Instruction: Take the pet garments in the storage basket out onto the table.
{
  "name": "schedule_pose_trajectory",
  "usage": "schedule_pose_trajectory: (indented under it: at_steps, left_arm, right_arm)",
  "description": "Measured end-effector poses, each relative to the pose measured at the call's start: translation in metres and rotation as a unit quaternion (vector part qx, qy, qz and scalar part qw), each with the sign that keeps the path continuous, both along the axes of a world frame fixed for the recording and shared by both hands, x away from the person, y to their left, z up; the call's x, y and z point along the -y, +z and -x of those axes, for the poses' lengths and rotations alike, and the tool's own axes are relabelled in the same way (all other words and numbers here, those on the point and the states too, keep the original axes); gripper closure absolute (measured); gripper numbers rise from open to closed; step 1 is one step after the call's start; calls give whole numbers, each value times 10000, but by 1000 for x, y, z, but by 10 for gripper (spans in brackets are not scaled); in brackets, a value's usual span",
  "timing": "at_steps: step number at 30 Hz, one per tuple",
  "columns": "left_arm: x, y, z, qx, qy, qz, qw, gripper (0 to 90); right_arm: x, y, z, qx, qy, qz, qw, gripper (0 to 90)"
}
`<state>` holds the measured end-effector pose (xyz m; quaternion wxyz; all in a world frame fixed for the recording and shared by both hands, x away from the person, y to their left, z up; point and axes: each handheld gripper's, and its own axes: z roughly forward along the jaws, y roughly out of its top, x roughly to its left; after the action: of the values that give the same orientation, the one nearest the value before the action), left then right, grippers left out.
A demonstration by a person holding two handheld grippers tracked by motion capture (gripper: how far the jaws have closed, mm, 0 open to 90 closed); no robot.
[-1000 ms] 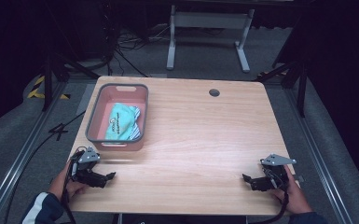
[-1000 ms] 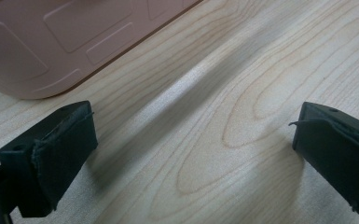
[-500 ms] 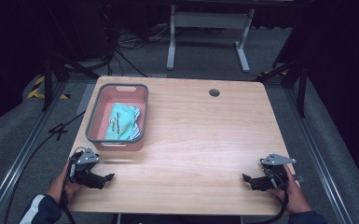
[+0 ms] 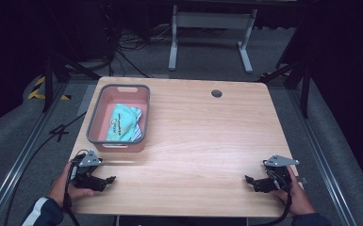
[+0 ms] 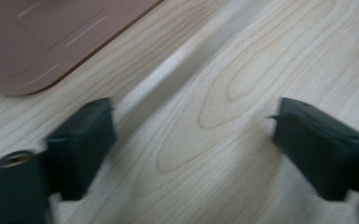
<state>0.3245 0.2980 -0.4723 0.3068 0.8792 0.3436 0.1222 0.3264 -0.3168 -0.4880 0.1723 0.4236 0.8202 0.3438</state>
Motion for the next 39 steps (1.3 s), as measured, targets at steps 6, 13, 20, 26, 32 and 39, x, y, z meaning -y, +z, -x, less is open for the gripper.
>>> schedule_pose_trajectory:
  at_steps: [6, 13, 20, 26, 32, 39]
  left_arm:
    - [1, 19, 2, 191, 103, -192, 9996, 235]
    - [-1, 41, 11, 402, 119, -21, 9991, 265]
    - [-4, 62, 16, 707, 237, 175, 9971, 238]
    - [-6, 79, 12, 873, 407, 312, 9949, 237]
    - [3, 97, 3, 947, 417, 225, 9944, 211]
    - [24, 109, -22, 957, 235, 142, 9950, 211]
  right_arm:
    - [0, 0, 0, 0, 0, 0, 10000, 4]
    - [0, 0, 0, 0, 1, 0, 10000, 4]
    - [0, 0, 0, -1, 1, 1, 10000, 4]
    - [0, 0, 0, 0, 1, 1, 10000, 4]
    - [0, 0, 0, 0, 1, 1, 10000, 4]
    - [0, 0, 0, 0, 1, 0, 10000, 4]
